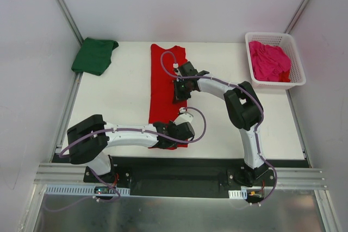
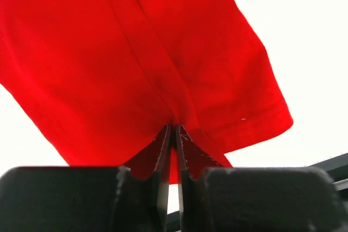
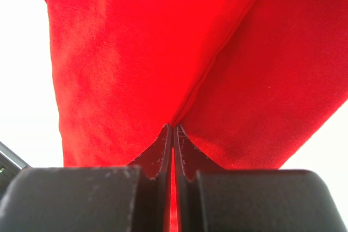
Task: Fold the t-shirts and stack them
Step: Rotate the tshirt 90 degrees
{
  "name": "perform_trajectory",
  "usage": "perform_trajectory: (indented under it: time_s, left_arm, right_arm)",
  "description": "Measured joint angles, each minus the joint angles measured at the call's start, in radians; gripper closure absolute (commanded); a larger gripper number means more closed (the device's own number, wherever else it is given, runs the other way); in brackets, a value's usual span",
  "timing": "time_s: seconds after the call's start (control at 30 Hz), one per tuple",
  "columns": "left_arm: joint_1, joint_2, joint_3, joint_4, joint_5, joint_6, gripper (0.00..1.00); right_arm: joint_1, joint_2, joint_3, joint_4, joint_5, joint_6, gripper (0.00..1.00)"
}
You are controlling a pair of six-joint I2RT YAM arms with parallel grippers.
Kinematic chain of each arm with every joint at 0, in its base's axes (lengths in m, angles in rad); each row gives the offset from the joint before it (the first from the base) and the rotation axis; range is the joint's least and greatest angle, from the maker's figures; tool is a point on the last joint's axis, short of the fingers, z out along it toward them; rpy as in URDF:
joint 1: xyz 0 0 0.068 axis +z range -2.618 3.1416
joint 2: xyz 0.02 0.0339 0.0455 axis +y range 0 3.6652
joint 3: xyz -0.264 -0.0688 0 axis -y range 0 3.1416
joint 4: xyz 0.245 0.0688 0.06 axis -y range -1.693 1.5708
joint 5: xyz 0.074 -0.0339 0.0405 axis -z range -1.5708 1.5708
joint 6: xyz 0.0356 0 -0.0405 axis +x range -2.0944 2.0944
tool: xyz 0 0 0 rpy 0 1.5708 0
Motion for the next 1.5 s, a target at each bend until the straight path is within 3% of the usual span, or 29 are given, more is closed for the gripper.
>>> perform_trajectory:
  time_s: [1.5]
  left_arm:
    - [-0.020, -0.094, 0.060, -0.058, 0.001, 0.006, 1.00]
  right_arm:
    - [0.000, -0.060, 0.000, -0.024, 0.039, -0.019, 0.98]
